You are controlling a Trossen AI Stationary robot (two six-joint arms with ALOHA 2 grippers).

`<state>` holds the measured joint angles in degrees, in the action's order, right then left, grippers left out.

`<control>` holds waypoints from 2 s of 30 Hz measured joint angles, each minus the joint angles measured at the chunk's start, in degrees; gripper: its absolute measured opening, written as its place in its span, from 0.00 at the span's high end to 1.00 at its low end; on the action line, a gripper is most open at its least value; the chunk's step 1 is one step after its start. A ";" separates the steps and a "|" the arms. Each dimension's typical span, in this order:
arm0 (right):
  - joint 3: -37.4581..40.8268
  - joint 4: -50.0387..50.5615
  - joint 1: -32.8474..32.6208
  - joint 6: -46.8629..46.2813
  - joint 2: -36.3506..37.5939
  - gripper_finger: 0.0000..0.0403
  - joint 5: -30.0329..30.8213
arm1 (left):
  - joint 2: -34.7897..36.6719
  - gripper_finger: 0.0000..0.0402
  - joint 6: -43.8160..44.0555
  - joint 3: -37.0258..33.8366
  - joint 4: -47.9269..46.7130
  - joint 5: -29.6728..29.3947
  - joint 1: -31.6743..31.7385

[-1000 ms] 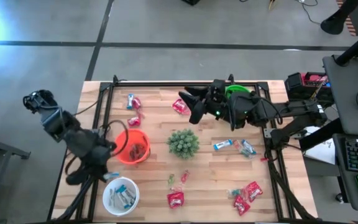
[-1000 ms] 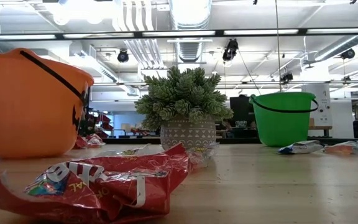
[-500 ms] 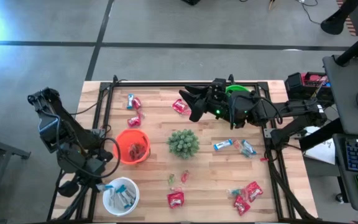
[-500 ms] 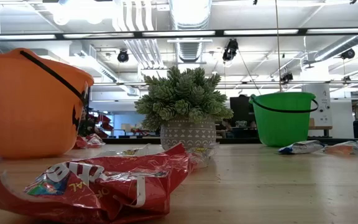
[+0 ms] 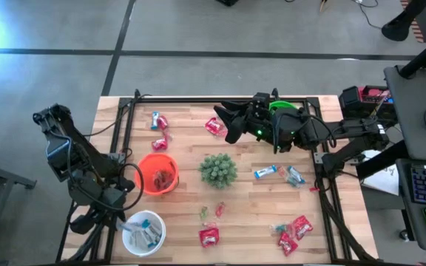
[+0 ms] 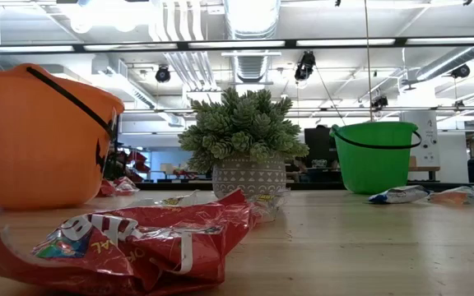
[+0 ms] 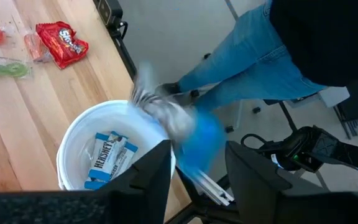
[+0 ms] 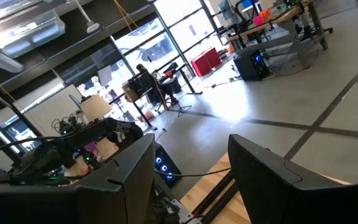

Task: Sort candy
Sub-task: Put the white chocolate into the white bucket, then put the orange gummy into the orange bucket

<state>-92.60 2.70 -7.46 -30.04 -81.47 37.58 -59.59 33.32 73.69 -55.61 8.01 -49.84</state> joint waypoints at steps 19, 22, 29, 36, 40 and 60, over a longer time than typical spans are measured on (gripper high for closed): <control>-0.03 1.87 5.27 0.16 -2.09 0.52 -0.69 | 2.74 0.66 0.50 0.52 -16.64 -12.47 0.02; -0.02 2.27 7.65 0.02 -3.24 0.52 -4.65 | 4.24 0.66 0.30 0.55 -17.70 -16.39 0.02; -0.02 4.08 13.62 0.07 -5.42 0.52 -9.38 | 7.56 0.66 0.03 0.52 -17.66 -25.96 0.14; -0.02 11.37 23.19 0.14 -6.83 0.52 -22.58 | 8.85 0.66 0.26 0.49 -17.14 -36.41 2.78; -0.02 12.66 28.94 1.42 -9.17 0.52 -30.61 | 8.28 0.66 0.24 0.44 -16.06 -39.02 7.52; -0.02 22.22 39.12 10.53 -22.93 0.52 -43.75 | 5.39 0.66 -7.61 0.42 -7.32 -43.65 31.97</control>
<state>-92.62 24.92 31.66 -19.51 -104.41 -6.16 -54.20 25.71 74.11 -62.93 -35.64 -17.87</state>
